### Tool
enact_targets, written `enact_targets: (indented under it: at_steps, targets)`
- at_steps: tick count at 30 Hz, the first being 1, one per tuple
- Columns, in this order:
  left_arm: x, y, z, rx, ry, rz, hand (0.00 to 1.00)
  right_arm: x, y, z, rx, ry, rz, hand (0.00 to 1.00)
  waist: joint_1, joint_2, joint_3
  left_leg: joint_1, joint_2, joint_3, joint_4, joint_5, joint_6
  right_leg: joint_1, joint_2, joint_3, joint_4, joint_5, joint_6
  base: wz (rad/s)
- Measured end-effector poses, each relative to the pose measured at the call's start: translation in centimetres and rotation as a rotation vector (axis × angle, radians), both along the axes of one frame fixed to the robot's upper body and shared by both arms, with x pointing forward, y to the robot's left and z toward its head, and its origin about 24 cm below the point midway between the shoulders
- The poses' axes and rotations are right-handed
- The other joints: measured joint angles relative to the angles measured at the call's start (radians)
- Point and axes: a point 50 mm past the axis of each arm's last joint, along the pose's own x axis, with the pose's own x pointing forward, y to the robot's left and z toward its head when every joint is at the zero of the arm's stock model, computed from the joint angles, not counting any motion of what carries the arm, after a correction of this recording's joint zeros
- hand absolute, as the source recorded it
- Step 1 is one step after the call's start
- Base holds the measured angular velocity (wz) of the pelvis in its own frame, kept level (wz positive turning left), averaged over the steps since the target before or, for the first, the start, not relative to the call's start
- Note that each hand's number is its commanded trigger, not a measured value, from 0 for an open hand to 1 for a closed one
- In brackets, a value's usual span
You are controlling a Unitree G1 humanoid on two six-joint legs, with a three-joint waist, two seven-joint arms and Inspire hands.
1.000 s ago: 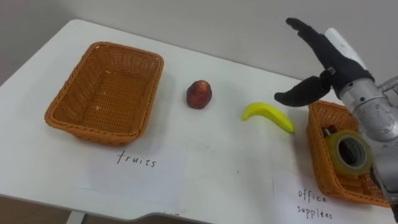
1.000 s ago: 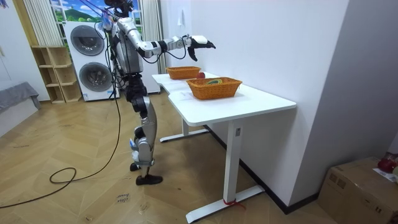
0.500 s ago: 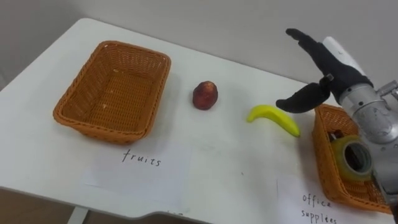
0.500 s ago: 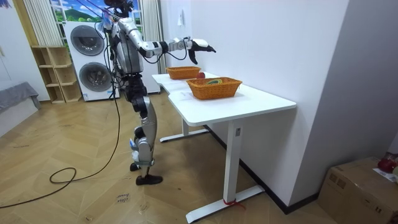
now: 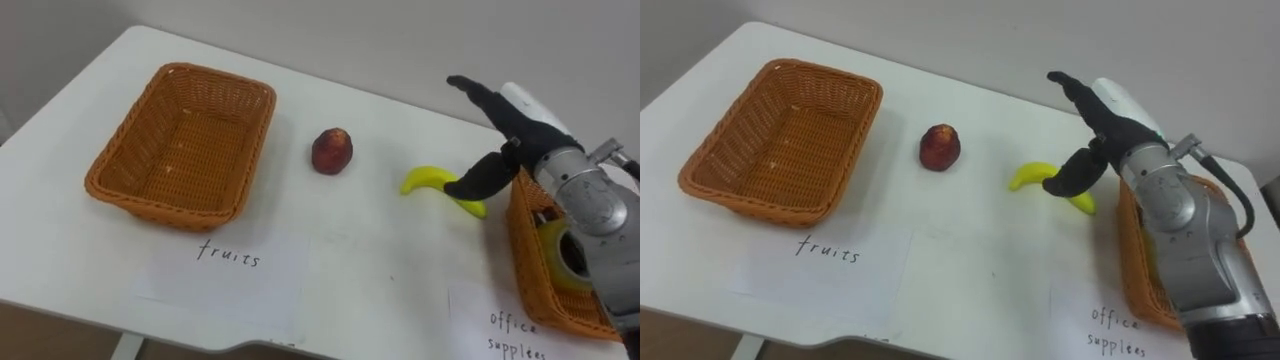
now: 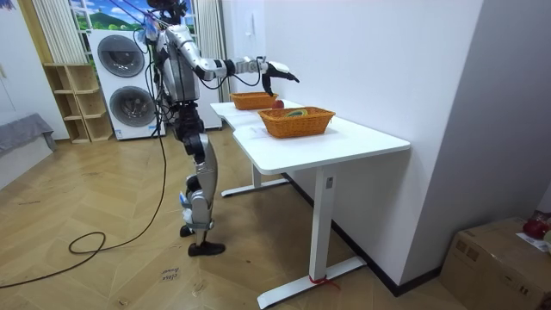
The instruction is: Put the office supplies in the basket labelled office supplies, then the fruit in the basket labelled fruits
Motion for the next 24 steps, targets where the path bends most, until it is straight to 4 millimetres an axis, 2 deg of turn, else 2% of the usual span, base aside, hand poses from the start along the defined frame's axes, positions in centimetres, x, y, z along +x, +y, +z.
enact_targets:
  at_steps: [7,11,16,24]
  targets:
    - [0.7,0.1,0.1,0.000,-0.013,-0.005,0.00,0.0,0.2,-0.8,-0.062,0.044,0.008,0.00,0.019,0.002,0.0014,-0.002,0.000,-0.003,-0.002,0.000,0.000,-0.001,-0.004,-0.002,-0.001,0.000,0.000,0.00]
    - [0.9,-0.1,0.0,0.000,-0.011,-0.017,0.00,-0.1,0.1,-2.4,-0.092,0.116,-0.004,0.00,0.024,-0.001,-0.0004,0.000,-0.001,-0.008,-0.002,0.000,0.000,0.002,-0.004,-0.004,0.000,0.000,0.000,0.02]
    - [1.3,-0.3,0.0,0.000,-0.017,-0.031,0.00,-0.2,-0.2,-3.4,-0.112,0.160,-0.014,0.00,0.037,-0.001,-0.0008,-0.001,0.000,-0.007,-0.003,0.000,0.000,0.001,-0.004,-0.004,0.000,0.000,0.000,0.00]
    - [1.3,-0.2,0.1,0.005,-0.009,-0.030,0.00,-0.2,-0.4,-3.5,-0.197,0.162,-0.039,0.00,0.052,-0.002,-0.0007,-0.006,-0.001,-0.013,-0.006,0.000,0.000,0.000,-0.003,-0.004,0.000,0.000,0.000,0.01]
